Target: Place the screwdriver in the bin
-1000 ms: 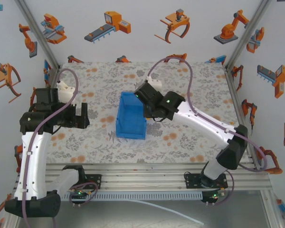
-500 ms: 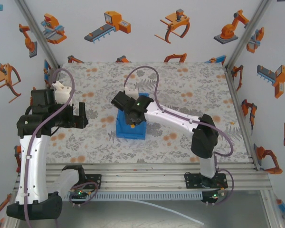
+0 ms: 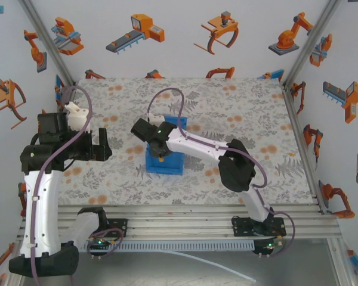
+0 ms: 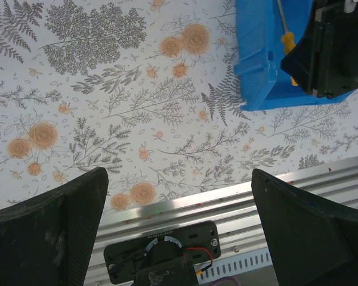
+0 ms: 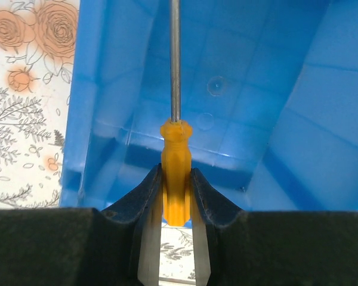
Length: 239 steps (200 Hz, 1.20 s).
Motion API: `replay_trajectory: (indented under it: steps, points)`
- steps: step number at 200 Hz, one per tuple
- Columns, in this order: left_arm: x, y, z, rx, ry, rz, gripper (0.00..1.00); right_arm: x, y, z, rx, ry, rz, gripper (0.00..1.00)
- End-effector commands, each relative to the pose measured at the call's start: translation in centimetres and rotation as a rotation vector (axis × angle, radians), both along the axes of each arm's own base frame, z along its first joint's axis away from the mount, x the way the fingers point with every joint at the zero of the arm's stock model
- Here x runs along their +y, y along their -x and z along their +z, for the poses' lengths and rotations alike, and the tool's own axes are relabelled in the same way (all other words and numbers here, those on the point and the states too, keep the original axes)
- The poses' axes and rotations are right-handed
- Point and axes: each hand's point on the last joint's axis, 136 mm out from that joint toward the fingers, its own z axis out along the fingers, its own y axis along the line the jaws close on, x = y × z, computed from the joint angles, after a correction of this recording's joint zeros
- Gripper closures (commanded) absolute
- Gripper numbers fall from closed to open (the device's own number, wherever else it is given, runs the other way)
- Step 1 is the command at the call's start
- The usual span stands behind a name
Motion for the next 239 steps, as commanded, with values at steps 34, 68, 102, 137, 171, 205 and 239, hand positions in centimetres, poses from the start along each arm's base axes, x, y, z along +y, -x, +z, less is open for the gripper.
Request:
replay_trajectory:
  steps: [34, 68, 102, 137, 171, 205, 239]
  points:
    - [-0.3, 0.6, 0.3, 0.003, 0.033, 0.000, 0.03, -0.1, -1.7, -1.7, -0.003, 0.015, -0.041, 0.82]
    - [-0.2, 0.6, 0.1, 0.006, 0.033, 0.004, 0.03, -0.3, -2.1, -3.5, 0.026, 0.007, -0.057, 0.81]
    - [-0.2, 0.6, -0.1, 0.009, 0.031, 0.007, 0.03, -0.4, -2.2, -5.0, 0.053, -0.003, -0.068, 0.78]
    - [-0.1, 0.5, -0.1, 0.011, 0.031, 0.008, 0.03, -0.7, -2.2, -6.1, 0.073, 0.000, -0.079, 0.75]
    - [-0.1, 0.7, -0.1, 0.011, 0.033, 0.011, 0.03, -0.9, -2.1, -6.6, 0.084, 0.007, -0.082, 0.73]
    - [-0.1, 0.7, -0.2, 0.010, 0.033, 0.011, 0.03, -1.2, -2.0, -7.4, 0.098, 0.013, -0.089, 0.68]
    - [-0.1, 0.7, -0.1, 0.007, 0.032, 0.012, 0.03, -1.3, -1.8, -7.5, 0.105, 0.008, -0.092, 0.67]
